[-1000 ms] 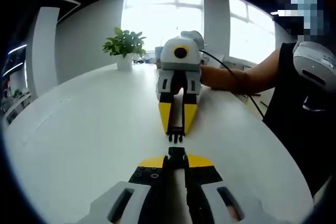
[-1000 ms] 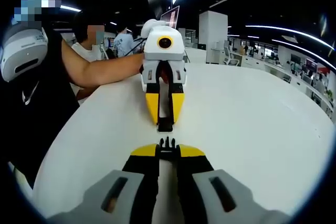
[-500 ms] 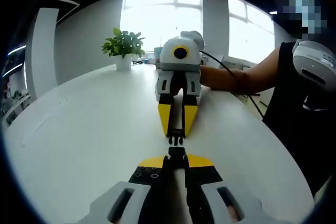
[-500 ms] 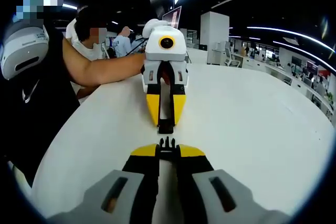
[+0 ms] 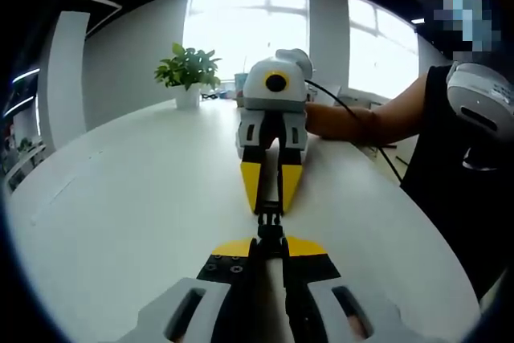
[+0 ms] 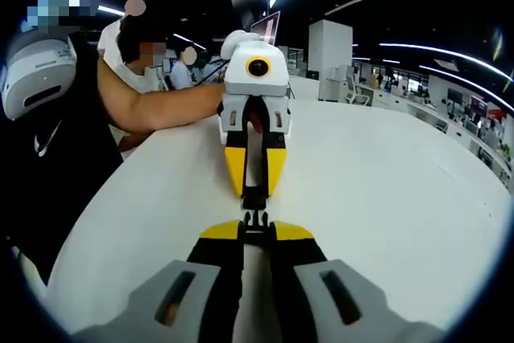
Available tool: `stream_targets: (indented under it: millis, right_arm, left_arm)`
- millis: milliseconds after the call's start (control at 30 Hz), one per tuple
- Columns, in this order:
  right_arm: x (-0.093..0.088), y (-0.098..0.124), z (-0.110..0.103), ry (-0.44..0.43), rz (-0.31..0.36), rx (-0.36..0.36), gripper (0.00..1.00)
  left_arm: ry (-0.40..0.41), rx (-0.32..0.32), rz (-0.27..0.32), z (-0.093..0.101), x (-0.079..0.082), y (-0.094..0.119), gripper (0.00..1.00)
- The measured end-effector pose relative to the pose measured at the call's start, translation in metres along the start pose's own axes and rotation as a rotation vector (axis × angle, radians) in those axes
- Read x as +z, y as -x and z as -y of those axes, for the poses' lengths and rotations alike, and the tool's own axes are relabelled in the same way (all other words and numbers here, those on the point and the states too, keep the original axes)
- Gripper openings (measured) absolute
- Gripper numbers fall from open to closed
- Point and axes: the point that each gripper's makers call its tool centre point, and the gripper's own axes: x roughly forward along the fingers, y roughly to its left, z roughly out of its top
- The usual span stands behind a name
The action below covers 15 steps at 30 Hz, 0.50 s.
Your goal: Snap the two parts of the plastic buckle together until the buckle closes and remains connected.
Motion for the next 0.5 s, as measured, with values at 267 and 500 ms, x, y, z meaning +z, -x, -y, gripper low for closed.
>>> stream_targets:
  millis: [267,500]
  right_arm:
    - [0.0002,-0.0001,-0.0007,0.001,0.002,0.0,0.11]
    - [0.0006,-0.0003,-0.0004,0.003,0.005,-0.002,0.11]
  left_arm:
    - [0.005,0.0,0.001,0.0008,-0.0002,0.0006,0.11]
    - [0.0,0.018,-0.012,-0.0009,0.0007,-0.0004,0.11]
